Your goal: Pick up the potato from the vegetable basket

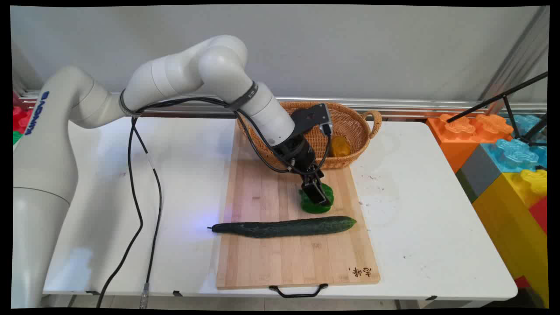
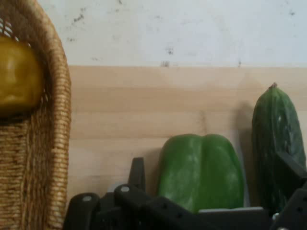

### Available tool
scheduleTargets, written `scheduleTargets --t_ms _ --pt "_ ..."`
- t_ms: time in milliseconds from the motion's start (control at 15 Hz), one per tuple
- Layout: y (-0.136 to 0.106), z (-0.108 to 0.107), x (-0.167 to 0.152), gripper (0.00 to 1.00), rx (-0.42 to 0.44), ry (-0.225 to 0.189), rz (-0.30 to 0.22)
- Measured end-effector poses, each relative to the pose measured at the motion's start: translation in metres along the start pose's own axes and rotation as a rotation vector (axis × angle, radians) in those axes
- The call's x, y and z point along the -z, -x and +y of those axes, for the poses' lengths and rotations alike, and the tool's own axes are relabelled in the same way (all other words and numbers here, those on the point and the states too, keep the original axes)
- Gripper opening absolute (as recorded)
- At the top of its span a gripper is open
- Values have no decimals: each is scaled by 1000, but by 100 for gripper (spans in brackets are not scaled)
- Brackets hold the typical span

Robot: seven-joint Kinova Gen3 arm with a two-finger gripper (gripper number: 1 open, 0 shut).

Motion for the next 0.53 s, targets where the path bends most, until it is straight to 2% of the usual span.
scheduleTargets --t_ms 267,533 --pt "-12 0 15 100 -32 -20 32" --pt "-33 -16 41 100 -125 -78 69"
